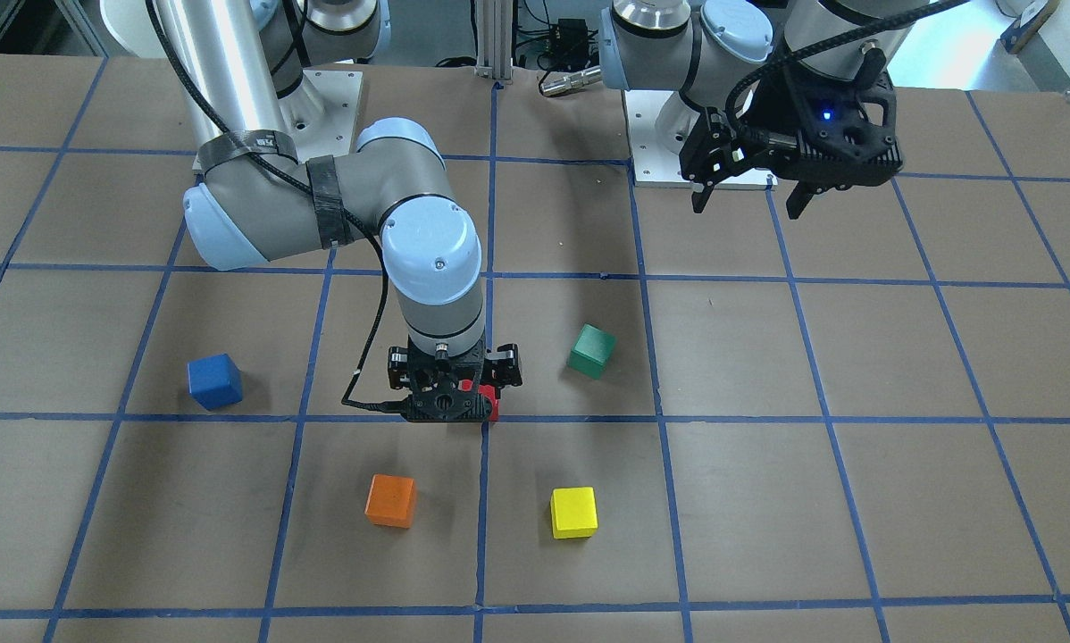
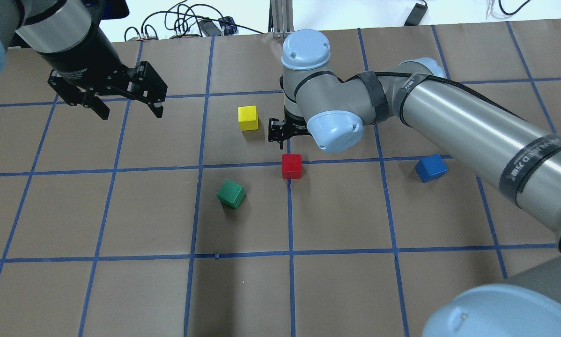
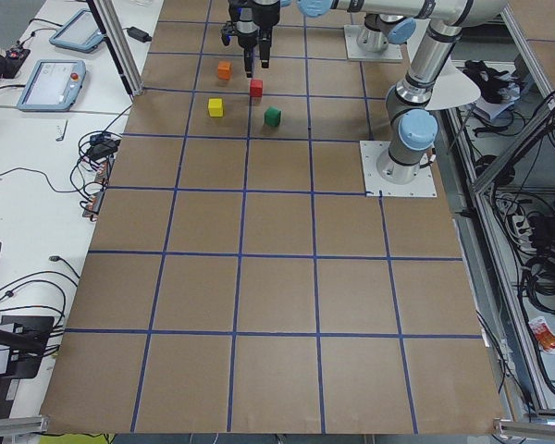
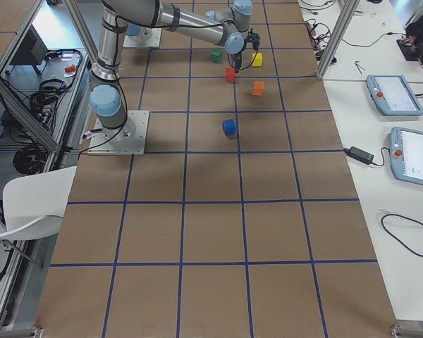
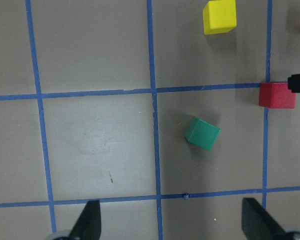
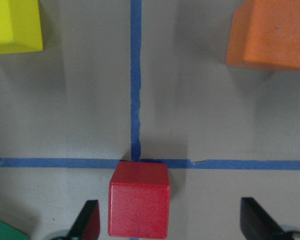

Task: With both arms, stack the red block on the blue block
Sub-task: 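Lower the right gripper over the red cube, then close the right gripper on the red cube and lift it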

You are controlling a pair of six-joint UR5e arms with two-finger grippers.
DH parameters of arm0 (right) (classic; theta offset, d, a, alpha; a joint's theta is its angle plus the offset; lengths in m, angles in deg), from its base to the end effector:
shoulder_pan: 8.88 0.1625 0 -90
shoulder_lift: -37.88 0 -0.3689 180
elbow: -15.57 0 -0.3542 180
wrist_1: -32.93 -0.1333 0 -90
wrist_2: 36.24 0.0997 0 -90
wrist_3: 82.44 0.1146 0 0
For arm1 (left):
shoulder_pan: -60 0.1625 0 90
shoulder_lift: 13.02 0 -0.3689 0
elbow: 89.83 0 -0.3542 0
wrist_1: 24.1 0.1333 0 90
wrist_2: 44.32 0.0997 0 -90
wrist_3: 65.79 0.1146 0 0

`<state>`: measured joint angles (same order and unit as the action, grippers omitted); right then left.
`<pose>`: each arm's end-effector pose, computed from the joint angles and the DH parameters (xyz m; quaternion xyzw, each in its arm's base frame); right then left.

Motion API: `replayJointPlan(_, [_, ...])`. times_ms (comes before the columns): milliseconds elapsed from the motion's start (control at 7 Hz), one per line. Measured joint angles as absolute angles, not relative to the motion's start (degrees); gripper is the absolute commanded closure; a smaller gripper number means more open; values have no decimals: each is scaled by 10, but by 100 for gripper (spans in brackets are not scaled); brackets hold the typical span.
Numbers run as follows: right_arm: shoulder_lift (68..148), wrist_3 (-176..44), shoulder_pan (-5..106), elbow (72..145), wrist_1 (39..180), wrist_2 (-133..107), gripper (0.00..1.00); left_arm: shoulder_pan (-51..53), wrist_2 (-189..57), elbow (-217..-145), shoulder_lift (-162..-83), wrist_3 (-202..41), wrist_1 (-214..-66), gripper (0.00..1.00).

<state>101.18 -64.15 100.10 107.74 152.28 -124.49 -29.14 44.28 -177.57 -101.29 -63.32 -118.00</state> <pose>0.3169 -0.5007 0.2073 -0.0061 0.9999 0.0009 0.0158 -0.1294 -0.4441 0.4415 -0.0141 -0.9998 0.0011 0.0122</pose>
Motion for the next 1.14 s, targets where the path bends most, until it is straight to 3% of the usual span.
replayJointPlan(1143, [977, -639, 1018, 1084, 1526, -1213, 0, -292, 444, -1776, -1011, -635, -1179, 0])
